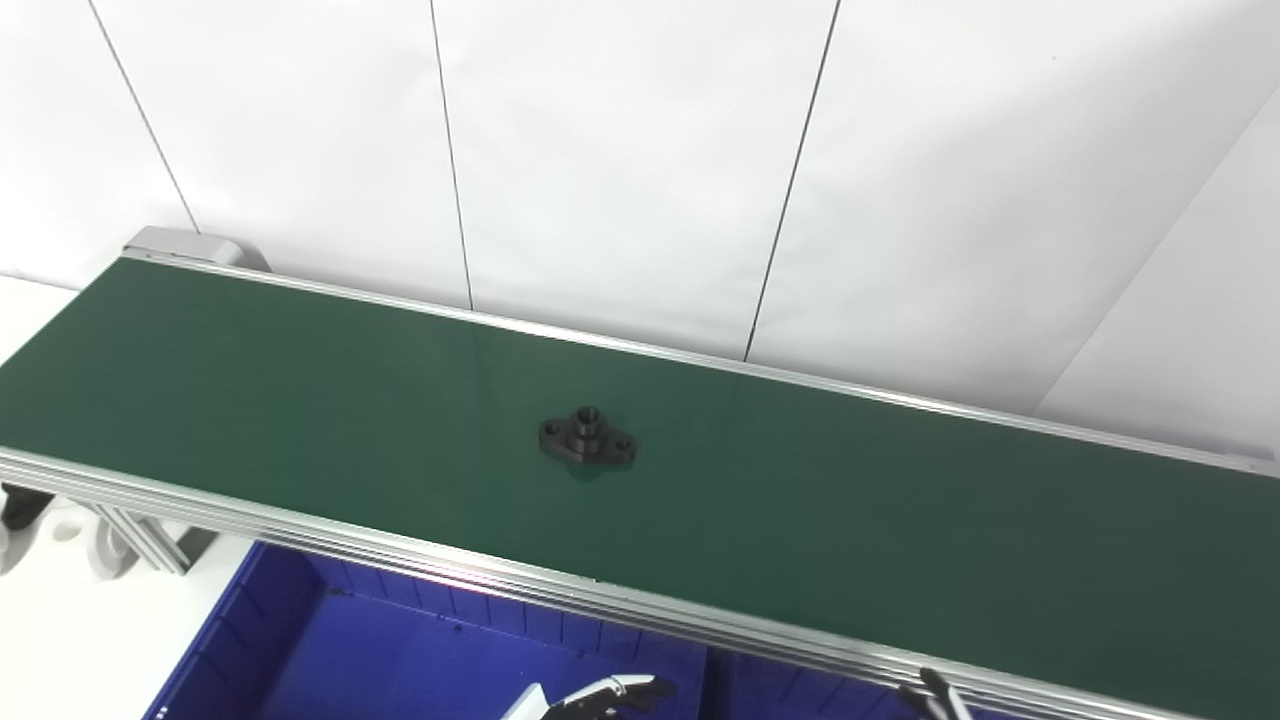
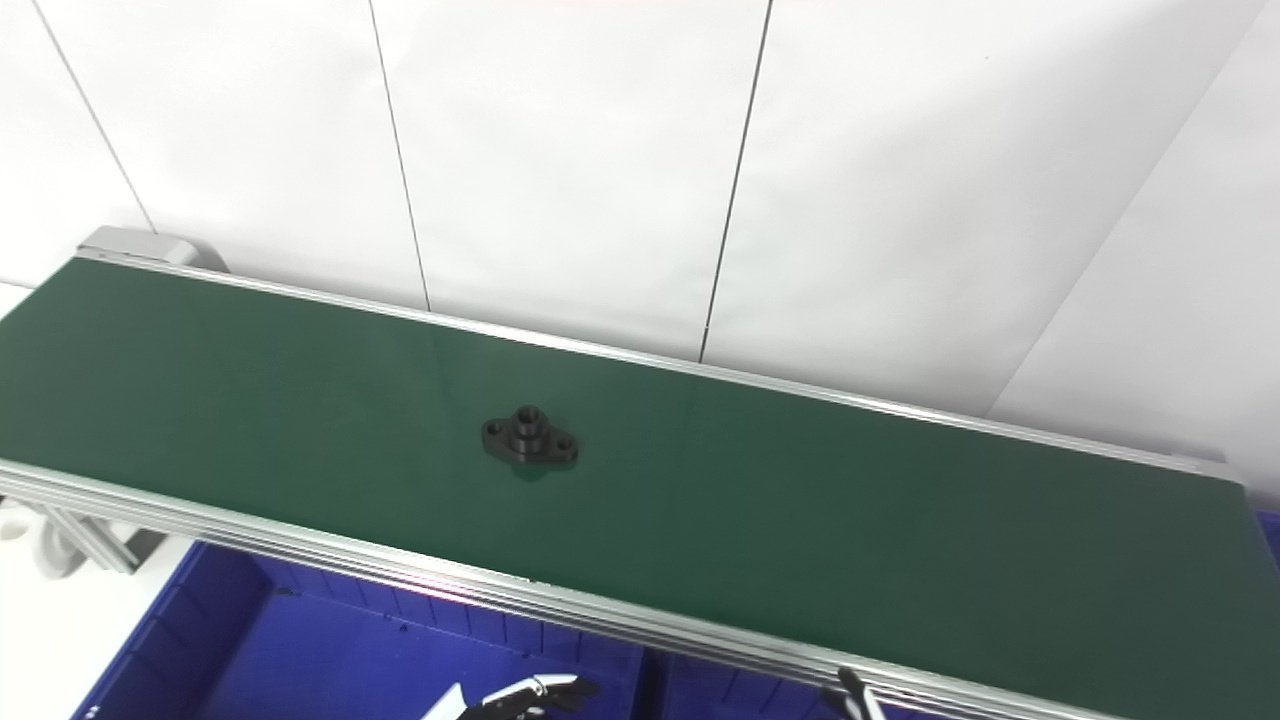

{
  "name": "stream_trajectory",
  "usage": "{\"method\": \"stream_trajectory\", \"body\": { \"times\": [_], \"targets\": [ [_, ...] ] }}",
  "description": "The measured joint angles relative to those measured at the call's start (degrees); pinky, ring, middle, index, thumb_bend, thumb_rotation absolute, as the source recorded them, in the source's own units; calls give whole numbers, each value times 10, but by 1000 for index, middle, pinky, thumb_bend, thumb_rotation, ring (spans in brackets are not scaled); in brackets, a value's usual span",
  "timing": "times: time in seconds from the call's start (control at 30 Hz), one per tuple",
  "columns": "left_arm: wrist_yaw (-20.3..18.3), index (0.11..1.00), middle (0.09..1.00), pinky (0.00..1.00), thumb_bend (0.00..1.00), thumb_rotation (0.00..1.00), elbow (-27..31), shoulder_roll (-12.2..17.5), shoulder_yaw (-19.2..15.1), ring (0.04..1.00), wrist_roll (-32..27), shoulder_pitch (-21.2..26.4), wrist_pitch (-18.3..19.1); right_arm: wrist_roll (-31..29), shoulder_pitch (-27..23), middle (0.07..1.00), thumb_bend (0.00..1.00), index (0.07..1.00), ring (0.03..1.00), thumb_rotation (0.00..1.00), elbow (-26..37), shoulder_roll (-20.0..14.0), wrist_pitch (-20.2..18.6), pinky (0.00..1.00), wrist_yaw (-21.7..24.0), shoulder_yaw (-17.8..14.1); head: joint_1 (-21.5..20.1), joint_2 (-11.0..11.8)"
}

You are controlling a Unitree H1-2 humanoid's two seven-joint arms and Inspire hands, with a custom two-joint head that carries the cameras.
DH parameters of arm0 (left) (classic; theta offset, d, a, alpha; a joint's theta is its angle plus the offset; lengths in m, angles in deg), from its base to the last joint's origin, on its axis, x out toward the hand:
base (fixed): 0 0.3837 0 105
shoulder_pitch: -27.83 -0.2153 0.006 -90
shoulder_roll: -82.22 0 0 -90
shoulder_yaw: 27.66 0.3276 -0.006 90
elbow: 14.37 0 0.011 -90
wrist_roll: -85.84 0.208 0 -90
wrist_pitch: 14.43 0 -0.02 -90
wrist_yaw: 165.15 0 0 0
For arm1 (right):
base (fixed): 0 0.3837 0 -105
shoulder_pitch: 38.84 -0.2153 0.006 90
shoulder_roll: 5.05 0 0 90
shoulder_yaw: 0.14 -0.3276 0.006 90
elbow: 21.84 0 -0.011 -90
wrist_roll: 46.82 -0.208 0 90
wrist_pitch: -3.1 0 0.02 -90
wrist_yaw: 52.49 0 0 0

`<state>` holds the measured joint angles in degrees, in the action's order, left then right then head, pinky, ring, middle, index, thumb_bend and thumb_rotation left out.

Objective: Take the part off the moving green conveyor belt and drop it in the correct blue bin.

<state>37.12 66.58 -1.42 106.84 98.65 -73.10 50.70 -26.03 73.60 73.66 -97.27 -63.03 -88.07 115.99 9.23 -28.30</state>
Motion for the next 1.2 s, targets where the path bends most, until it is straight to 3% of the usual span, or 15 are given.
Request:
{"method": "stream_trajectory", "body": {
  "times": [0.1,0.2,0.37,0.53,0.73,0.83,0.93,1.1,1.2],
  "targets": [
    [0,812,852,689,862,267,-1,0,2,803,0,2,0,4,-27,809,733,883,731,181,45,-8,3,656,-12,-2,-4,-3],
    [0,819,861,680,861,267,-1,-2,3,808,0,3,0,8,-48,798,760,883,722,289,72,-11,4,650,-5,-21,-18,-10],
    [0,828,871,688,863,269,-2,-4,5,819,-1,3,0,31,-63,803,773,896,728,334,120,4,4,651,51,-98,-41,-25],
    [0,843,882,677,863,266,-2,-5,4,822,-1,10,0,41,-88,782,766,875,717,406,143,32,-5,631,109,-143,-63,-40],
    [0,859,899,701,862,262,-2,-5,1,844,-1,10,0,64,-128,792,777,855,727,395,164,48,-35,668,179,-182,-93,-57],
    [-5,871,913,718,853,254,-2,-3,-4,861,-2,11,0,76,-163,797,779,852,736,372,148,49,-80,690,225,-193,-109,-69],
    [-7,881,923,737,843,241,-1,-2,-5,874,-4,16,0,84,-205,797,788,845,732,331,121,49,-119,637,264,-196,-119,-90],
    [-28,898,936,764,812,280,4,-1,-16,890,-24,16,0,100,-263,822,790,853,757,327,97,65,-181,663,324,-182,-142,-105],
    [-36,906,943,771,794,314,10,0,-25,896,-25,16,0,116,-300,828,802,854,765,346,53,66,-198,679,346,-171,-160,-116]
  ]
}}
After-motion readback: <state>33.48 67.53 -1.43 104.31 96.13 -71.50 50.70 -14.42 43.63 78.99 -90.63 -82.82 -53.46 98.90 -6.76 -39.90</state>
